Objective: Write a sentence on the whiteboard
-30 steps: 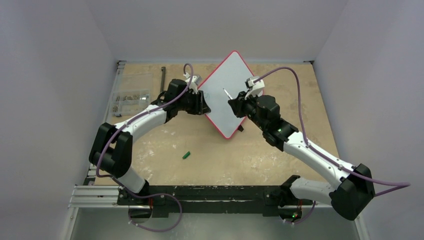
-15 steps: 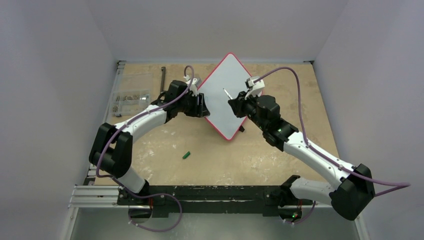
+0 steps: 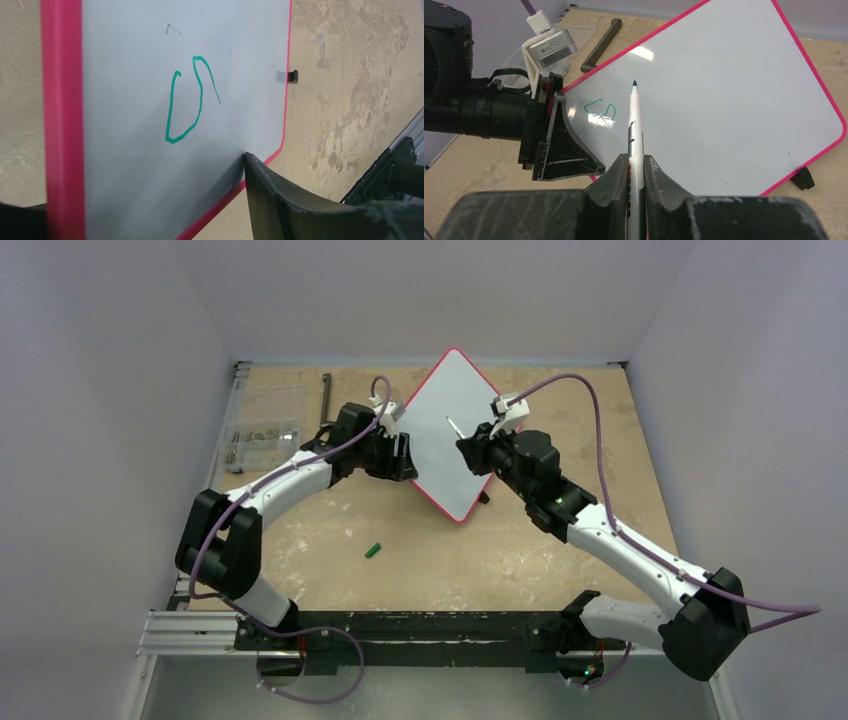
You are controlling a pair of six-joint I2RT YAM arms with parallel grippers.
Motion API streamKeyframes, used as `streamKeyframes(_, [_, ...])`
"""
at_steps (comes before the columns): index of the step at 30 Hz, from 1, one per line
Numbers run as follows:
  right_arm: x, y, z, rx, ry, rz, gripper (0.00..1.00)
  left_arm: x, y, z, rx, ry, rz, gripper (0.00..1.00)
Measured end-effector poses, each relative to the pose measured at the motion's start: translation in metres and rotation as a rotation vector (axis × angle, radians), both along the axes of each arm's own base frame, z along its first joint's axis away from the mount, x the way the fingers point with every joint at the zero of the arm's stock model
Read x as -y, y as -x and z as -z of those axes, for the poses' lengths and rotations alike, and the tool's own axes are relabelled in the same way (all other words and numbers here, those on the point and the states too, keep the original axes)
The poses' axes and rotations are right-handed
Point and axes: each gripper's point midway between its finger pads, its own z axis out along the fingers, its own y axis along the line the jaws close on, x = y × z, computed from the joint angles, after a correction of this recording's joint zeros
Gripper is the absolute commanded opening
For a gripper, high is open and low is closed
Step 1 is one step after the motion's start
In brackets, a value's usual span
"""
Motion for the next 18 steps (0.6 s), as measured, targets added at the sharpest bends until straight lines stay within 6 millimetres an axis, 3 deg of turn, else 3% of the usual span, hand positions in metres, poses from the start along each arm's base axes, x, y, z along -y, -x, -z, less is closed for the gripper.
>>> streamKeyframes(5, [0.0, 0.0, 0.0, -0.001, 0.0, 0.0, 0.0, -0.002, 0.01, 0.002, -0.019, -0.027, 0.022, 0.66])
streamKeyframes(6, [0.0, 0.0, 0.0, 0.0, 0.0, 0.0, 0.0, -0.003, 0.011, 0.002, -0.02, -0.029, 0.023, 0.73])
streamKeyframes(10, [0.001, 0.001, -0.001, 0.002, -0.001, 0.0, 0.0, -0.005, 0.016, -0.003, -0.017, -0.033, 0.031, 0.82])
streamKeyframes(18, [0.002, 0.002, 0.0, -0.01, 0.008, 0.0, 0.0, -0.01, 0.027, -0.031, 0.023, -0.011, 0.03, 0.84])
